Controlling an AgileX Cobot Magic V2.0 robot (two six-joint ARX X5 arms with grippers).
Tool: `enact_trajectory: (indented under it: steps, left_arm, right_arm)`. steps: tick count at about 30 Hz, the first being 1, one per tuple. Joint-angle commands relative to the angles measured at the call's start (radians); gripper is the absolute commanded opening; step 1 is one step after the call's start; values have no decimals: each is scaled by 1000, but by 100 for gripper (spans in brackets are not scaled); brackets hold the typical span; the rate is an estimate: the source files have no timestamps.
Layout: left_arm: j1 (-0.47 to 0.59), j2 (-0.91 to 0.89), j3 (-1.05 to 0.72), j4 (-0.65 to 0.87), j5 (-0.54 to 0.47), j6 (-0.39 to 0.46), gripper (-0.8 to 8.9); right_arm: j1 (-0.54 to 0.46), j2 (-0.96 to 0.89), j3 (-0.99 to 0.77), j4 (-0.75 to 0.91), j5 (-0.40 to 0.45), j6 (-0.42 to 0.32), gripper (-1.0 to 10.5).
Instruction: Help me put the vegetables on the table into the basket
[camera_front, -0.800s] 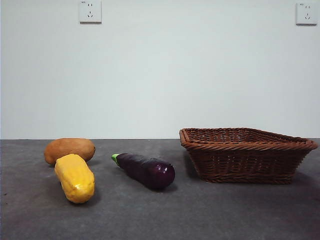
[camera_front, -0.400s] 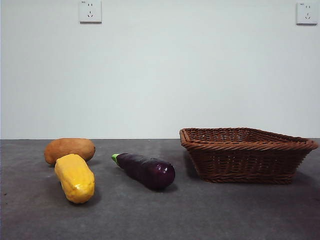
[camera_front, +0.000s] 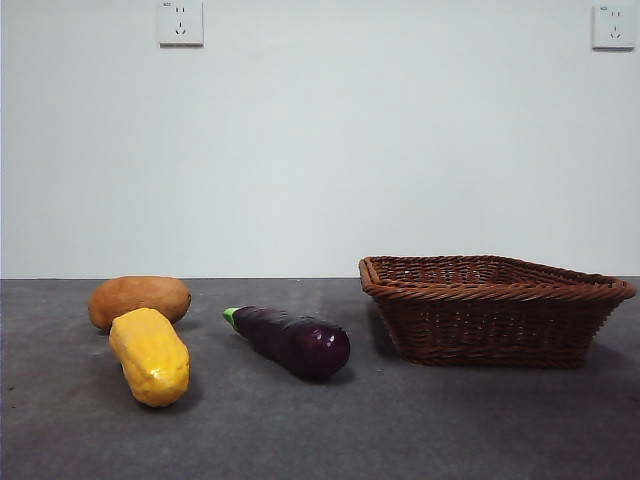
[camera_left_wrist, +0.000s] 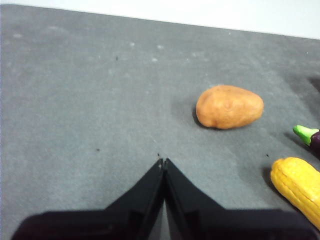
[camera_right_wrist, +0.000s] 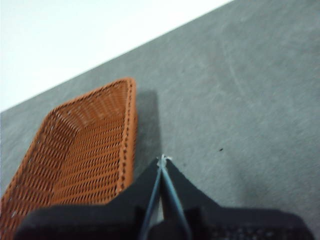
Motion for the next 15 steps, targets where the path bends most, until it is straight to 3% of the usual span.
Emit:
enact_trajectory:
  steps: [1, 6, 11, 15]
  left_arm:
    - [2, 57, 21, 8, 28, -11, -6]
    - [0, 169, 83, 8, 106, -12, -6]
    - [0, 293, 172, -3, 226, -63, -4]
    - [0, 369, 238, -8, 326, -90, -4]
  right_arm:
    - [0, 76, 41, 7, -41, 8, -2]
    - [0, 221, 117, 6, -98, 7, -2]
    - [0, 391, 212, -3, -219, 1, 0]
    - [0, 485, 307, -125, -234, 13, 0]
